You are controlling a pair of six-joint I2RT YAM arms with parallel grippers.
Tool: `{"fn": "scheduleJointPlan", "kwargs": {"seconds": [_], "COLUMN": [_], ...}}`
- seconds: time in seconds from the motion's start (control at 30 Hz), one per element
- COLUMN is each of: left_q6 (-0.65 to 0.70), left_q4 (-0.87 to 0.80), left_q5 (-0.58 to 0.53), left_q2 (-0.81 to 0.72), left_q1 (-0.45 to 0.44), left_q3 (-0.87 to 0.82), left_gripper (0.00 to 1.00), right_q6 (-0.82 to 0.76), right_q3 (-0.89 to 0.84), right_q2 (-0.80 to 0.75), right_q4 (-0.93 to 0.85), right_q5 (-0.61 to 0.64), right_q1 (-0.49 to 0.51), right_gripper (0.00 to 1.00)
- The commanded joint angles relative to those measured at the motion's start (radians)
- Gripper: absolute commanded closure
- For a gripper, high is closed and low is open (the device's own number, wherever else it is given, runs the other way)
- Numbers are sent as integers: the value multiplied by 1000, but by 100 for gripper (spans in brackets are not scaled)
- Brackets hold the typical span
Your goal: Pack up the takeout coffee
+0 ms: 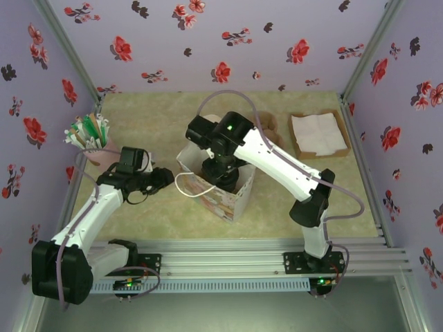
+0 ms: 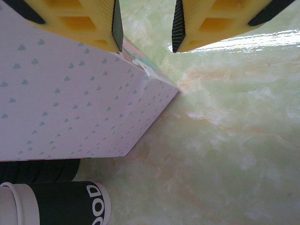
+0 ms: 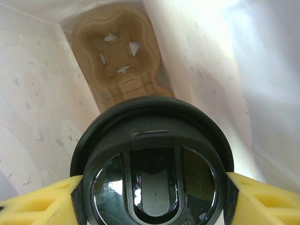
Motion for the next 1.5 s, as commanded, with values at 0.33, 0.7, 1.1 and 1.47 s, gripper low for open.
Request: {"fn": "scheduleJointPlan", "kwargs": {"seconds": [0.33,0.7,1.1,1.47], "left_q6": [4,-113,-217,-186], "left_q4": [-105,-152,150,197], "left_q5": [-18,31,-37,-57], "left_q2": [-86,-241,-51,55], "left_q1": [-5,-87,-212,-209], "left_q3": [-15,-93,-99,-56], "left_gripper": [65,65,66,67], "right_q6": [-35,-45,-53,-68], "right_q3": [-75,-60,-91,-181], "right_q2": [-18,-1,-38,-57], "right_q4": [-45,-41,-60,-19], "right_q5": [-31,-42,-41,-58], "right_q1": [-16,-16,-16,-18], "right_gripper": [31,31,31,31]}}
